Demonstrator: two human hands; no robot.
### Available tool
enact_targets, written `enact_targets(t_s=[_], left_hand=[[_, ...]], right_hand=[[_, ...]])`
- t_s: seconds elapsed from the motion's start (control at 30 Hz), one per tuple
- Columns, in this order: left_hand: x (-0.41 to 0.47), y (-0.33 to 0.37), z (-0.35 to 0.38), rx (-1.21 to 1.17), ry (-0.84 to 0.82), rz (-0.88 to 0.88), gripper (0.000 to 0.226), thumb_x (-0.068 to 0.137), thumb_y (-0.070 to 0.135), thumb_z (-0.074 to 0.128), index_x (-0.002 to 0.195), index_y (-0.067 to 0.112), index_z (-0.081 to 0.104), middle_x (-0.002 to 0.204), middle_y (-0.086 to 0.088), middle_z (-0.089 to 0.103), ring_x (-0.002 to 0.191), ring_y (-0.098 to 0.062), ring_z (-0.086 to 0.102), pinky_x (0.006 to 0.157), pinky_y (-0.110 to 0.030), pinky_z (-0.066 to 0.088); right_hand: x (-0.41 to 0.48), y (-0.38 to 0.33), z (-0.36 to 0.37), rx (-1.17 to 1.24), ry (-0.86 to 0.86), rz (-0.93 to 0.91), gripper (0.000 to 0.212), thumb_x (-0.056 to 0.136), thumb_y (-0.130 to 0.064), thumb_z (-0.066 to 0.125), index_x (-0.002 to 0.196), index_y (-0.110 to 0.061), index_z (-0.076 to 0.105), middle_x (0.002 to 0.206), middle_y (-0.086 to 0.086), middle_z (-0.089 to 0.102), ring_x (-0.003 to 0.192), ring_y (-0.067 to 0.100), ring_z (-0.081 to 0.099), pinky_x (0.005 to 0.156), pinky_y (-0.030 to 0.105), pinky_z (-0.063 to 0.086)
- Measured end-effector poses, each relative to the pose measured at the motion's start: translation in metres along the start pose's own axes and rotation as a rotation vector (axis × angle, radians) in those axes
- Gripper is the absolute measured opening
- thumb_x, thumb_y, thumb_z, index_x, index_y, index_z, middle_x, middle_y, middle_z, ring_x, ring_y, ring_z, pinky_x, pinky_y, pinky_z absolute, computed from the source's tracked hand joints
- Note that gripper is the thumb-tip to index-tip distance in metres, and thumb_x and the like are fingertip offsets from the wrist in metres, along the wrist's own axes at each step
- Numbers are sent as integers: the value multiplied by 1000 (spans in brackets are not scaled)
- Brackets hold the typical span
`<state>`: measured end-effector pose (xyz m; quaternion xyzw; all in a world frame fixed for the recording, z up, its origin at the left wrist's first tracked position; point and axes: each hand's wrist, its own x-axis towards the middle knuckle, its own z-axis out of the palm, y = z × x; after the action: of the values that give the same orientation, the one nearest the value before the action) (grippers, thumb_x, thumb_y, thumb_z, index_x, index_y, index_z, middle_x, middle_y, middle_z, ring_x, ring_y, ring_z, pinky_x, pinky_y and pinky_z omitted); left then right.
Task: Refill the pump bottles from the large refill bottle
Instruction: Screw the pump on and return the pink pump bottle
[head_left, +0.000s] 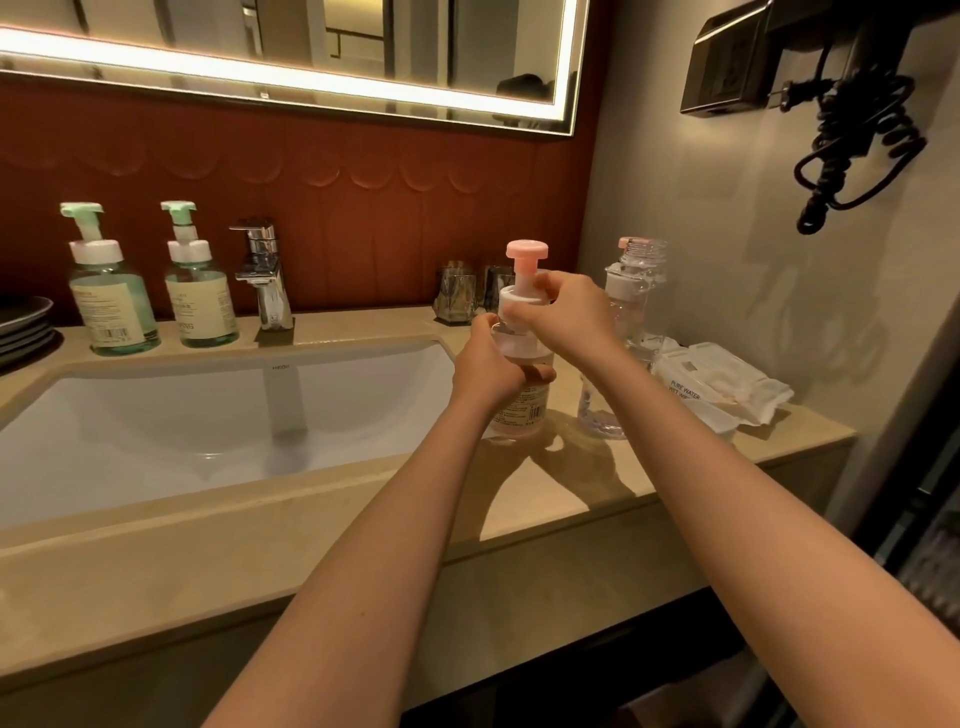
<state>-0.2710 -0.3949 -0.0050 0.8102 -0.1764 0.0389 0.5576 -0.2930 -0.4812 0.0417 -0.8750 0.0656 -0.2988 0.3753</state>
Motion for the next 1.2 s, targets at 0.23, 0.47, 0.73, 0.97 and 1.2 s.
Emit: enact_targets(t_s=[0.23, 0.47, 0.73, 0.97, 1.2], left_hand=[[1, 0, 0, -4, -2, 1, 81, 76, 24, 76, 139, 16, 26, 139, -6, 46, 127, -28, 43, 101, -42, 38], [1, -2, 2, -5, 15, -3, 84, 74, 24, 78, 140, 18, 25, 138, -6, 47, 127, -27, 44, 101, -44, 39], [2, -3, 1, -9, 12, 3, 82, 75, 20, 77, 139, 17, 27, 137, -6, 47, 126, -27, 45, 101, -43, 39], [4, -3, 2, 4, 16, -4, 83, 75, 24, 77, 139, 17, 26, 136, -7, 48, 125, -28, 46, 100, -44, 40], [2, -3, 2, 18, 6, -5, 72, 75, 25, 77, 133, 15, 35, 130, -7, 53, 123, -28, 49, 98, -42, 41]], right_hand=[[14, -6, 6, -248, -48, 56, 70, 78, -52, 61, 131, -10, 45, 130, 9, 46, 118, 26, 45, 94, 43, 44], [15, -4, 3, -321, -2, 28, 69, 69, -53, 71, 117, -8, 53, 106, 3, 57, 94, 17, 54, 71, 31, 47], [19, -1, -1, -243, -80, 64, 48, 70, -50, 72, 96, -12, 60, 92, 0, 61, 82, 15, 57, 65, 27, 43], [20, -4, -1, -268, -216, 85, 73, 74, -59, 62, 128, -13, 46, 122, 4, 54, 108, 23, 54, 88, 40, 48], [20, 0, 1, -414, -203, 23, 91, 63, -76, 60, 126, -11, 48, 116, 5, 58, 101, 23, 59, 80, 38, 52]])
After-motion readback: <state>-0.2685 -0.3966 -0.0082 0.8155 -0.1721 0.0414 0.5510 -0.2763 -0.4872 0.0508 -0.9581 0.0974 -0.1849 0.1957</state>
